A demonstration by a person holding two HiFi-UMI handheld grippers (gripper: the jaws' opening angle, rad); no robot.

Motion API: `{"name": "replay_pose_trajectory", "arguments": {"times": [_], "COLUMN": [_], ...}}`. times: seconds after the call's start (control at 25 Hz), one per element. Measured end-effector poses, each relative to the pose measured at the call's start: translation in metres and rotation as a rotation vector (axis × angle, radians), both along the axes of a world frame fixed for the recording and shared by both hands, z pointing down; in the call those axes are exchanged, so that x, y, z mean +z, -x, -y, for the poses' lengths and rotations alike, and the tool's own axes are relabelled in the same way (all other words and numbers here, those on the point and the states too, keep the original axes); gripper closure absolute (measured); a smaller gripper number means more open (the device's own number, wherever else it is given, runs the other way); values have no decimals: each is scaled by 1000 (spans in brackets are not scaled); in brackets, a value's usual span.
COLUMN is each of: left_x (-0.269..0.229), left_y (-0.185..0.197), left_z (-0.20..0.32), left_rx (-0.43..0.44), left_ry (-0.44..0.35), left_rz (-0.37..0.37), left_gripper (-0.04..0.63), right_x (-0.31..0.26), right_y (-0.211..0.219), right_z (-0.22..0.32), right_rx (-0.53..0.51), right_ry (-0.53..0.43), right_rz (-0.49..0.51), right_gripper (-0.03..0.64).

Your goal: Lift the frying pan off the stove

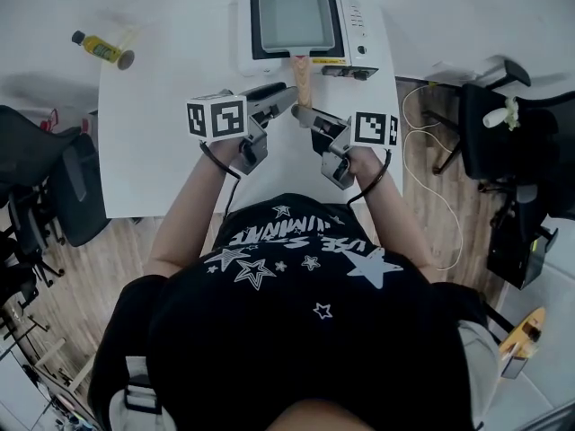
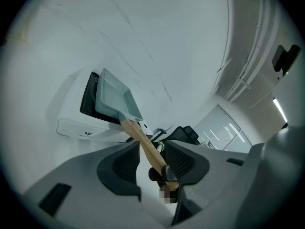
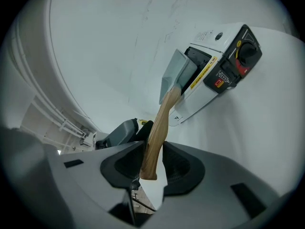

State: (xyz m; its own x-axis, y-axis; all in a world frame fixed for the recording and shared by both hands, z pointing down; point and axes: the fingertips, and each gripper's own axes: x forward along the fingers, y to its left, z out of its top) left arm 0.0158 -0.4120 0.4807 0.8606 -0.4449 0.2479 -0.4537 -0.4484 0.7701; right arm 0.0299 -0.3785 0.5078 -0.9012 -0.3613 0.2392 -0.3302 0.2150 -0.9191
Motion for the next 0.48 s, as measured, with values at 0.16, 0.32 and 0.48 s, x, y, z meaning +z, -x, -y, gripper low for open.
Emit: {"name": "replay_pose_trajectory", "arguments": {"times": [0.16,0.32,0.48], "left_x": [6,16,21], "left_y": [-10,-19,-24], "left_z": [8,14,26], "left_rx": [19,32,7], "left_ry": [78,153,205], "left_rz": [-20,-35,-71], "left_gripper": [407,379,377], "right_x": [4,0,1], "right_y": [-2,4,4], "right_z": [1,2,3], "right_rx": [-15,-28,-24], "right_ry": [9,9,29], "right_rz": [-5,64,79], "right_gripper": [503,508,509]}}
